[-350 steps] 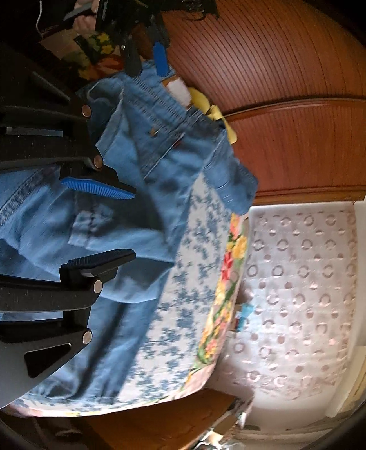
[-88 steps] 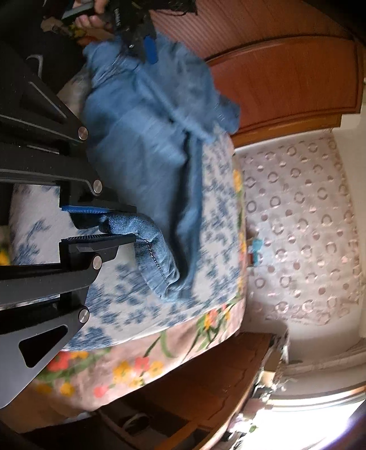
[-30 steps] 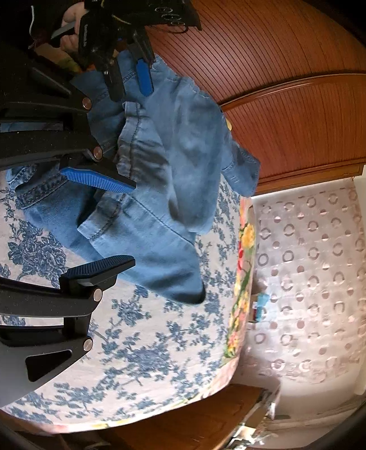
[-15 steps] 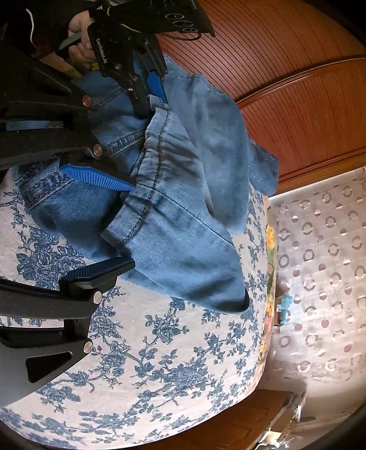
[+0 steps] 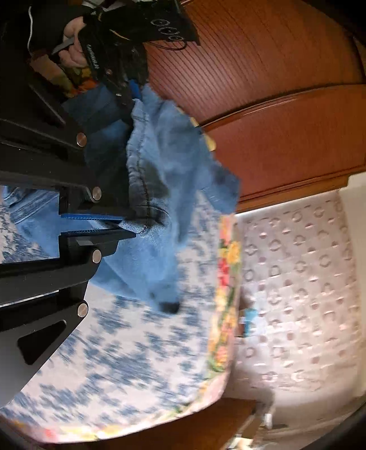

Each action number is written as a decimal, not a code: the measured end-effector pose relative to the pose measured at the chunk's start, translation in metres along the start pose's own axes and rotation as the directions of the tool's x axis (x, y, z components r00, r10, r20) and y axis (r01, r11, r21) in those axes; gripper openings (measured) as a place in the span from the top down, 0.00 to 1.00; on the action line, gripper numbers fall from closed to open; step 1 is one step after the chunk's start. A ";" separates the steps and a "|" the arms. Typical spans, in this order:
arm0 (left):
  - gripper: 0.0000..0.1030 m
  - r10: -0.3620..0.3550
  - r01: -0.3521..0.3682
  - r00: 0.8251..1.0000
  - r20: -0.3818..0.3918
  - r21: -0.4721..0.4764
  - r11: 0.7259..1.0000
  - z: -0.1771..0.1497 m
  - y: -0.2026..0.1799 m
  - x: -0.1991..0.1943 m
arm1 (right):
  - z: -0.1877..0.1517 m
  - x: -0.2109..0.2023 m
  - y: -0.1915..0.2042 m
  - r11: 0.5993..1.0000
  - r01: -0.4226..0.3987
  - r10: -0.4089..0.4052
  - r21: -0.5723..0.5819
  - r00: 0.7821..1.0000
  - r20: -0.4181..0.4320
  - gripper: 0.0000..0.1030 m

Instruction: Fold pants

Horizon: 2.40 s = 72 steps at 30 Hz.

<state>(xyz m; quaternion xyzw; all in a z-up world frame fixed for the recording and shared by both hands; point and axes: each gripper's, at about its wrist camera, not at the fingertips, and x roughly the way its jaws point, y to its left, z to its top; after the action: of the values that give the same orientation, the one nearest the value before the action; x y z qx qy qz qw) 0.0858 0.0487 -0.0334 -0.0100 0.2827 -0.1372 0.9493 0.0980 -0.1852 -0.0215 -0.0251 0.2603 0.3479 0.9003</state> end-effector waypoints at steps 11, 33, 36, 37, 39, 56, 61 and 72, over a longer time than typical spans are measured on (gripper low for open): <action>0.83 -0.005 0.004 0.987 0.162 0.008 1.000 0.031 0.000 -0.082 | 0.073 -0.025 0.042 0.984 -0.009 0.030 -0.180 0.993 0.111 0.96; 0.83 0.104 -0.099 0.994 0.034 -0.129 0.987 -0.025 0.068 -0.066 | 0.110 0.086 0.073 0.956 -0.129 0.117 -0.262 0.991 -0.060 0.96; 0.83 0.108 -0.107 0.994 0.004 -0.147 0.983 -0.036 0.075 -0.060 | 0.114 0.098 0.081 0.955 -0.132 0.107 -0.265 0.989 -0.104 0.96; 0.82 0.110 -0.109 0.994 -0.008 -0.153 0.982 -0.040 0.077 -0.057 | 0.115 0.104 0.084 0.954 -0.132 0.103 -0.268 0.987 -0.120 0.96; 0.82 0.111 -0.115 0.993 -0.030 -0.160 0.981 -0.047 0.081 -0.052 | 0.116 0.115 0.089 0.953 -0.131 0.094 -0.273 0.985 -0.146 0.96; 0.60 0.169 -0.181 0.982 -0.082 -0.171 0.968 -0.060 0.088 -0.045 | 0.135 0.077 0.074 0.967 -0.084 0.055 -0.242 0.991 -0.122 0.61; 0.55 0.187 -0.193 0.981 -0.052 -0.185 0.963 -0.057 0.091 -0.054 | 0.120 0.036 0.047 0.971 -0.051 0.030 -0.235 0.995 -0.091 0.61; 0.54 0.168 -0.167 0.986 -0.009 -0.162 0.973 -0.039 0.076 -0.047 | 0.069 -0.040 -0.013 0.982 0.071 -0.090 -0.172 0.990 -0.107 0.60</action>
<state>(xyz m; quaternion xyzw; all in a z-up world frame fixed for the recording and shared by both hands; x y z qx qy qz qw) 0.0464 0.1364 -0.0483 -0.0636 0.2905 -0.0331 0.9542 0.1124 -0.2039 0.0554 -0.1313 0.2798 0.3298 0.8920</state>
